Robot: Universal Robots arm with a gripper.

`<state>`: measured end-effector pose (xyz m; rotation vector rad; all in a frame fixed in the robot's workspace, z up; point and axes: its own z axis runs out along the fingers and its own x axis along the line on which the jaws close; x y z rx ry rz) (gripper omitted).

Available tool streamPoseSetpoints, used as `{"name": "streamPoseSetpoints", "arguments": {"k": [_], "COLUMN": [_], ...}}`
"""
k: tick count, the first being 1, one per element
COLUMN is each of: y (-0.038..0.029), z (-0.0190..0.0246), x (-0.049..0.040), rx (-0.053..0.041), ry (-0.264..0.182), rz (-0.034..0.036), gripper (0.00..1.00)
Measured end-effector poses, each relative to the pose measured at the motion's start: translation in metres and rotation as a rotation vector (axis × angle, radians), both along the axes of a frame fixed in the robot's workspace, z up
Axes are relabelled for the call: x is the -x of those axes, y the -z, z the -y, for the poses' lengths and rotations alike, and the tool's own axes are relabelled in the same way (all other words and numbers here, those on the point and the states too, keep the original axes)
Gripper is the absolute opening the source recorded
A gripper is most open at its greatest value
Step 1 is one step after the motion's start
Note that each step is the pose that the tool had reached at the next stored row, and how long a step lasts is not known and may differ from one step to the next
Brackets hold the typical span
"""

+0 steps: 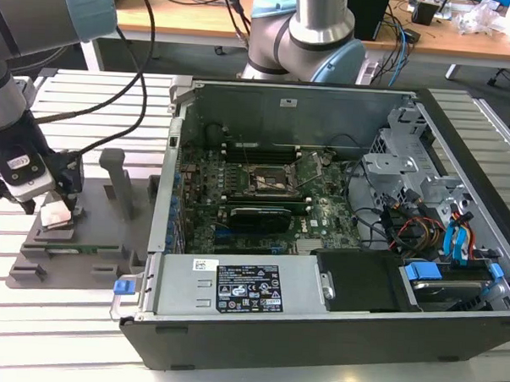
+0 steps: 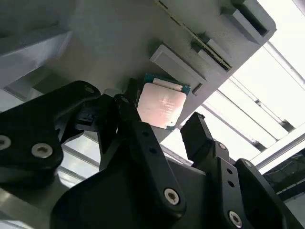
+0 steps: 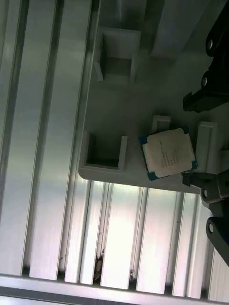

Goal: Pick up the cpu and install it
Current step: 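Pick up the cpu and move it towards the insertion slot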

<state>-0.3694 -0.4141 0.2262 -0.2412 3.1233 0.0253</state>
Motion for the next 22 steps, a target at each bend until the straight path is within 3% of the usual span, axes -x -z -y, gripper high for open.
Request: {"name": "streamPoseSetpoints", "arguments": {"k": [5, 6, 9, 12, 14, 22], "y": [0.0026, 0.0058, 0.0157, 0.0192, 0.0238, 0.0306], "z": [0.0, -0.0001, -0.003, -0.0047, -0.0047, -0.0061], "x": [0.0, 0.0005, 0.0015, 0.0051, 0.0053, 0.0058], "rx": [-0.0001, -0.002, -0.0029, -0.0162, -0.0165, -0.0193], "ry": [-0.197, -0.231, -0.24, -0.24, -0.24, -0.24], "rz": [0.0002, 0.0004, 0.0004, 0.002, 0.002, 0.0023], "gripper": [0.63, 0.63, 0.63, 0.63, 0.63, 0.63]}}
